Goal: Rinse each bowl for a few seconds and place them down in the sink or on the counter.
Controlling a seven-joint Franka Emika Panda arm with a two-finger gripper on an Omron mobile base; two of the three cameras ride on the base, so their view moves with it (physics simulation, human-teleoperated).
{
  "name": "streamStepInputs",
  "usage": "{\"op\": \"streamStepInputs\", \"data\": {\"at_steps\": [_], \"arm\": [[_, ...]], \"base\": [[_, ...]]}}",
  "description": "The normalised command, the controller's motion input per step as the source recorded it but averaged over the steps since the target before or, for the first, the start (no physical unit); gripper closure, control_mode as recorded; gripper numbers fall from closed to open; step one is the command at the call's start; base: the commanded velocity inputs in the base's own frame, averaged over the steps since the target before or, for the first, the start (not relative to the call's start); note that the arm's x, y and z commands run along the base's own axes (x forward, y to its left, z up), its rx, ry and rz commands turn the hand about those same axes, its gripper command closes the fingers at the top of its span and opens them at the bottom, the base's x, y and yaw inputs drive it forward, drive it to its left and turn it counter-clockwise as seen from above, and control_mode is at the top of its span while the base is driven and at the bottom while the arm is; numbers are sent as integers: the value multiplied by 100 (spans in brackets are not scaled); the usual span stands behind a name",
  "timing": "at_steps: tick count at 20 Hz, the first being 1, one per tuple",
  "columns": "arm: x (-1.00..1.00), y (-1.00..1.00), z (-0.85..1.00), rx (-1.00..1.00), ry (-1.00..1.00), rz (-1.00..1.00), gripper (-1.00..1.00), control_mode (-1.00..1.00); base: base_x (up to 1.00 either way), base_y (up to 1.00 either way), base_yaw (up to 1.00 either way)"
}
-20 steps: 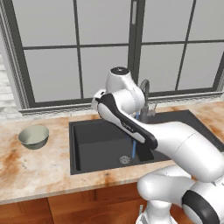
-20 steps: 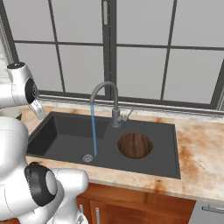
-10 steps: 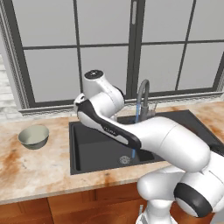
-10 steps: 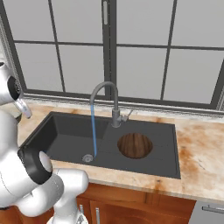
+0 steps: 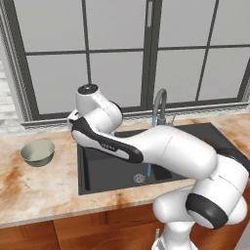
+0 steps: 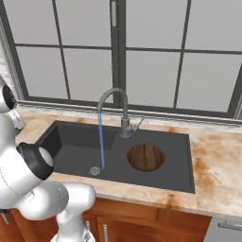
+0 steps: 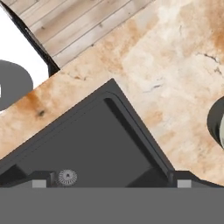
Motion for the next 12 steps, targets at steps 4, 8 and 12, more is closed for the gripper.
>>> {"op": "streamStepInputs", "data": {"at_steps": [4,8,12], "arm": [[14,42,-18,4,0,0,-100,-100],[18,38,-15,6,1,0,-100,-100],[23,34,-18,9,6,0,-100,-100]], "base": [[0,0,0],[0,0,0],[0,0,0]]}}
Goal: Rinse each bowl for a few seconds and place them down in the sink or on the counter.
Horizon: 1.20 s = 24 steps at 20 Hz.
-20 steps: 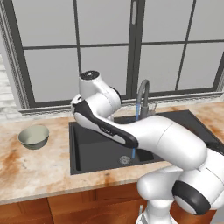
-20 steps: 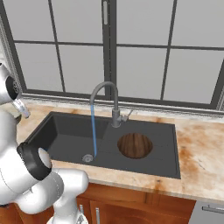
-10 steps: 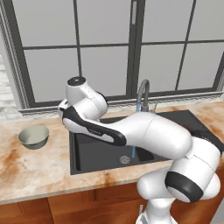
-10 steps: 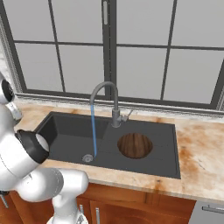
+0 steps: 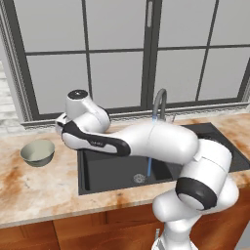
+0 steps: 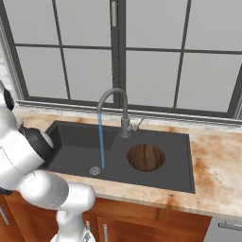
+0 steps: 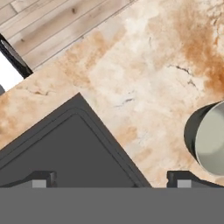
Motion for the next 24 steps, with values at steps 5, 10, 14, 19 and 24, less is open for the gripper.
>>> {"op": "streamStepInputs", "data": {"at_steps": [5,10,14,19,24], "arm": [[15,26,-20,9,6,0,-100,-100],[7,33,-6,0,0,3,-100,-100],[11,27,-5,-1,1,2,-100,-100],[8,5,-10,0,3,3,-100,-100],[16,2,-22,0,5,4,-100,-100]], "base": [[0,0,0],[0,0,0],[0,0,0],[0,0,0],[0,0,0]]}}
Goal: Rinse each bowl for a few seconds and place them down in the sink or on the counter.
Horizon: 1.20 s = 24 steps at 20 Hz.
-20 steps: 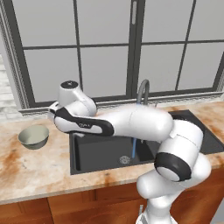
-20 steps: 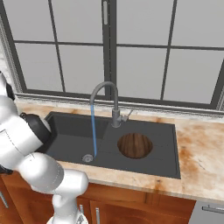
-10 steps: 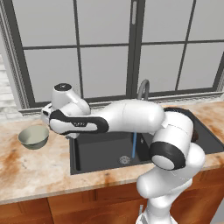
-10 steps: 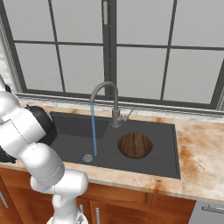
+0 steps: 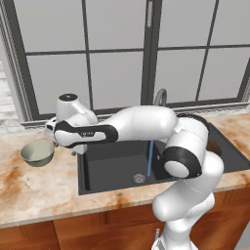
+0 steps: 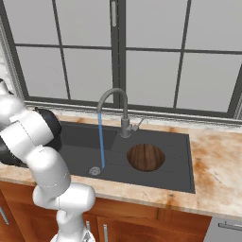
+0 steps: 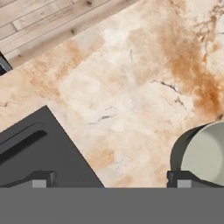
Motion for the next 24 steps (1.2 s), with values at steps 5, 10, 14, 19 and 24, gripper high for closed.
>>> {"op": "streamStepInputs", "data": {"at_steps": [5,10,14,19,24], "arm": [[19,9,-22,0,1,3,-100,-100],[24,14,-16,0,0,2,-100,-100],[28,20,-13,0,1,0,-100,-100],[26,25,-19,0,1,0,-100,-100],[28,29,-20,0,1,0,-100,-100]], "base": [[0,0,0],[0,0,0],[0,0,0],[0,0,0],[0,0,0]]}}
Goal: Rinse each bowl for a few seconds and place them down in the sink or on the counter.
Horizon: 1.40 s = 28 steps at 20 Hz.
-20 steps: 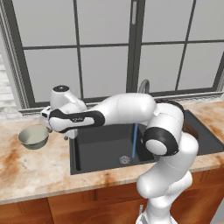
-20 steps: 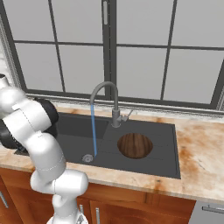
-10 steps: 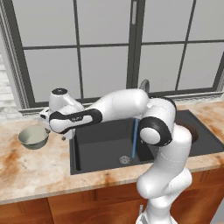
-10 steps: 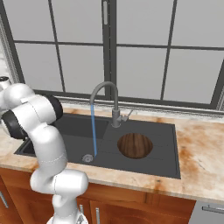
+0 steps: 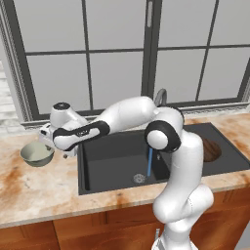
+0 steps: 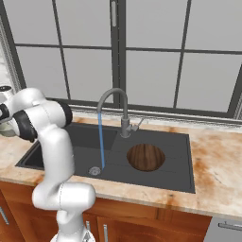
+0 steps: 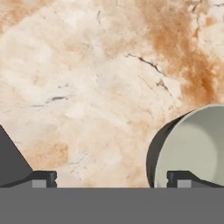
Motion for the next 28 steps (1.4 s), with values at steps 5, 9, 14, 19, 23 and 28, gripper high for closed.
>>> {"op": "streamStepInputs", "data": {"at_steps": [5,9,14,19,23,28], "arm": [[26,18,-15,0,1,0,-100,-100],[21,14,-17,0,0,0,-100,-100],[19,14,-24,0,0,0,-100,-100],[25,22,-28,0,0,0,-100,-100],[34,23,-24,0,1,0,-100,-100],[33,27,-18,0,0,0,100,-100]], "base": [[0,0,0],[0,0,0],[0,0,0],[0,0,0],[0,0,0],[0,0,0]]}}
